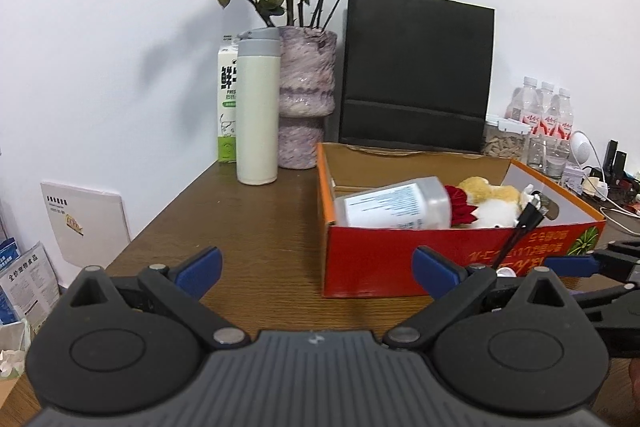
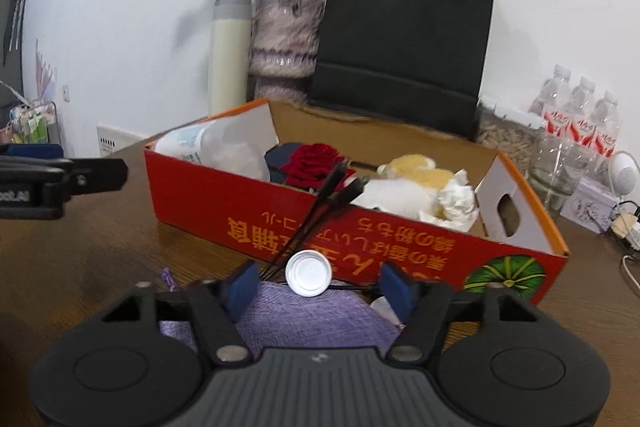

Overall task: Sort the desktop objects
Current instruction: 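Grasp the white bottle cap on the purple cloth with the right gripper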

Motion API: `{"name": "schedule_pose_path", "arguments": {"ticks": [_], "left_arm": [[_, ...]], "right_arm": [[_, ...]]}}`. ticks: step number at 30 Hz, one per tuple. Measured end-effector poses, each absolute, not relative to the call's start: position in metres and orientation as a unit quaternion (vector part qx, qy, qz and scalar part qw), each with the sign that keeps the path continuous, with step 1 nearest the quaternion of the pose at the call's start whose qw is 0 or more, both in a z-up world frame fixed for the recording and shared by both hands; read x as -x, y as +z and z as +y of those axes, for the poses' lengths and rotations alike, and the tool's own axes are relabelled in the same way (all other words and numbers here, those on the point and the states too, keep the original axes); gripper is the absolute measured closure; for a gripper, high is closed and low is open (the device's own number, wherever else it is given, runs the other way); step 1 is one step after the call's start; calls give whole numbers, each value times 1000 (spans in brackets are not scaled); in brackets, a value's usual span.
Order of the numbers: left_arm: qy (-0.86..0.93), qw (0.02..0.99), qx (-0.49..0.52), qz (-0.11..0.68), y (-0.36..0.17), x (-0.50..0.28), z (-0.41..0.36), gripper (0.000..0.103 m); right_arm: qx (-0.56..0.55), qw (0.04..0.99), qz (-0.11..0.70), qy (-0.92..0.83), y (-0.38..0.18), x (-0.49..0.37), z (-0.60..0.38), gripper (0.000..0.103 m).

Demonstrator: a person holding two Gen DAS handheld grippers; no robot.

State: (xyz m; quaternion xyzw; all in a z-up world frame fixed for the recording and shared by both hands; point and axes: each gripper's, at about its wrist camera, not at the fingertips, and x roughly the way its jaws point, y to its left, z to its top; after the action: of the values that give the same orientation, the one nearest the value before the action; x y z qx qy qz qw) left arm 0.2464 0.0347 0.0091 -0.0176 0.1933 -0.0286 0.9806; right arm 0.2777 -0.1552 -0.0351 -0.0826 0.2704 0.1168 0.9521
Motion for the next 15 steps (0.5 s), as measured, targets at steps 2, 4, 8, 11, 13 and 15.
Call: {"name": "schedule_pose_path", "arguments": {"ticks": [2, 4, 8, 11, 13, 15], "left_arm": [[-29, 980, 18, 195, 9, -247, 38, 0], [-31, 980, 17, 197, 9, -247, 39, 0], [-35, 979, 15, 198, 9, -247, 37, 0], [-38, 979, 9, 200, 7, -247, 33, 0], [-39, 979, 4, 201, 6, -247, 31, 0], [-42, 978, 1, 202, 5, -247, 28, 0]], "right_arm": [[80, 949, 281, 115, -37, -284, -153, 54], [79, 947, 290, 115, -39, -289, -152, 54], [82, 943, 299, 120, -41, -296, -148, 55], [81, 940, 306, 124, -43, -299, -148, 75], [78, 940, 307, 128, -44, -299, -149, 75], [75, 941, 303, 131, -42, -296, -150, 75]]}}
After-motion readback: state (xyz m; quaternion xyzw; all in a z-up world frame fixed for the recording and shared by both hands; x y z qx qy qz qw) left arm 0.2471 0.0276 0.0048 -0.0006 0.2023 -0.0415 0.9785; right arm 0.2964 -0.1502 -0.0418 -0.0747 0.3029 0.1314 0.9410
